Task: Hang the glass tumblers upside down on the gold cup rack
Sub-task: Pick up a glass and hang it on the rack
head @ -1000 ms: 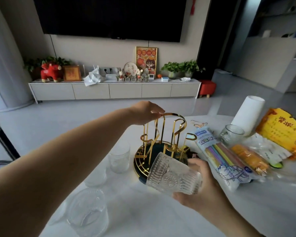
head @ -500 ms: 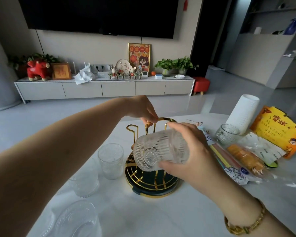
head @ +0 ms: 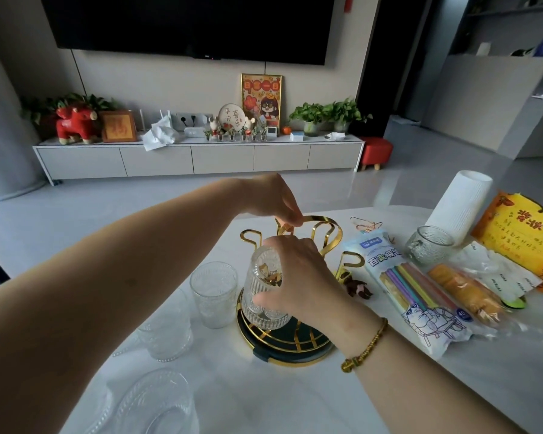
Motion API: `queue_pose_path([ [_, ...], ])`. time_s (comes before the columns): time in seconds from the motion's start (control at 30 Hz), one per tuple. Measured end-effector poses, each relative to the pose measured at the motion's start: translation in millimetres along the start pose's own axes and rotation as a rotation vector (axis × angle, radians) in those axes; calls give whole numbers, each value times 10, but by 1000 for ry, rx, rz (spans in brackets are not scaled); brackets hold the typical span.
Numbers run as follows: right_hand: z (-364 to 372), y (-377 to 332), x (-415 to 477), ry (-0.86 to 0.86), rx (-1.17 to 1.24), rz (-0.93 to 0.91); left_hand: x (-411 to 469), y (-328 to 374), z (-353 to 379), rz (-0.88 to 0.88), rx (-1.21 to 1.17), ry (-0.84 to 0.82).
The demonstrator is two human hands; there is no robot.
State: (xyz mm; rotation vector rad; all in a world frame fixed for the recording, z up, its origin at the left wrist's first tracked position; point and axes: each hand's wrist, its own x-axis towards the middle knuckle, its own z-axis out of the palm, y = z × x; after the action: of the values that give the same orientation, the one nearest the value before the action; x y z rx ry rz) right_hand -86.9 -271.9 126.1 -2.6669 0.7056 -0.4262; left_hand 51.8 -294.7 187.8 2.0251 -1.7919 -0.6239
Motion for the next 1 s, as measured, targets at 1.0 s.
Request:
queue_pose_path([
  [1.0,443,-82,-366,345,-18,-221,-1073,-179,361,93,-43,459],
])
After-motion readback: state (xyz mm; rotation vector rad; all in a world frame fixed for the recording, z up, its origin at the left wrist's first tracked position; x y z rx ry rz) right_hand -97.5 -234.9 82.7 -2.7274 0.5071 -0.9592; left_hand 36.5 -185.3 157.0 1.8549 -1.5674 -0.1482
